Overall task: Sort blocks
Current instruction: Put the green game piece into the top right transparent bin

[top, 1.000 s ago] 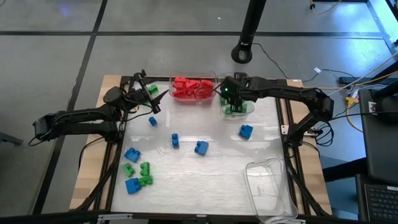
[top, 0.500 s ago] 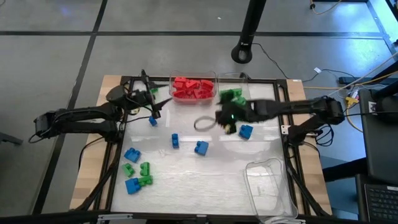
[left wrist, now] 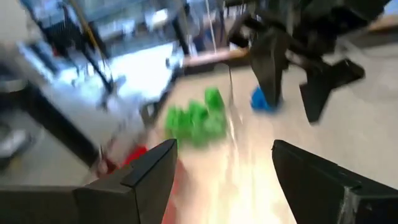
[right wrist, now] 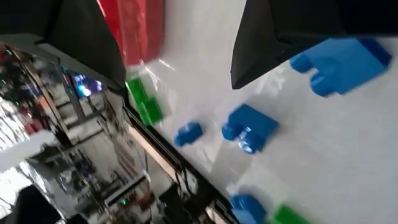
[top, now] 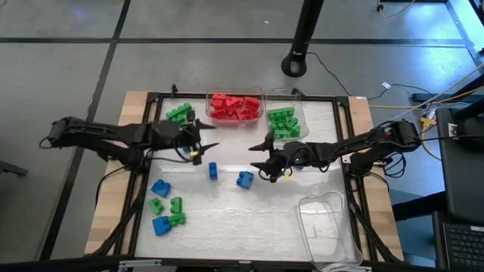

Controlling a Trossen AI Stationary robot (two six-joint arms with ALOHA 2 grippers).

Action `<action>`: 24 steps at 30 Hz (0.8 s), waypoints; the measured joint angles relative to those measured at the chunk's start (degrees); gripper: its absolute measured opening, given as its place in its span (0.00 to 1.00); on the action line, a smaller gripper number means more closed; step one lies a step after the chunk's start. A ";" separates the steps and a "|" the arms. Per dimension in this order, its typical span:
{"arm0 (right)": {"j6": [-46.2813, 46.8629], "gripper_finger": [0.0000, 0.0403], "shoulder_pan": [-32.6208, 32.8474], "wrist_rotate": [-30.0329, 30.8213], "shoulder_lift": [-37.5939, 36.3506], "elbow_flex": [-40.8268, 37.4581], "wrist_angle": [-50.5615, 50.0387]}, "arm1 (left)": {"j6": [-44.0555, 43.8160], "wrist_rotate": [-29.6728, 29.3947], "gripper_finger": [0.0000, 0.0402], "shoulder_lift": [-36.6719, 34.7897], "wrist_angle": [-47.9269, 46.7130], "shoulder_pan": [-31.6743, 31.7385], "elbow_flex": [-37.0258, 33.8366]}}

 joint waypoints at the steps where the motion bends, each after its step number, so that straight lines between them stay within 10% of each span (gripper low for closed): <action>1: 0.15 0.72 0.01 -1.57 -0.01 -0.52 0.65 | -2.64 -2.32 0.63 -0.04 -3.95 -2.18 1.36; 9: 5.09 0.72 0.09 -15.07 -0.02 -1.82 0.26 | -31.31 -6.42 0.63 -0.05 -28.39 -15.74 8.19; 24: 5.87 0.72 0.04 -14.38 0.00 -2.00 0.11 | -87.13 4.58 0.63 10.79 -49.49 -33.94 8.40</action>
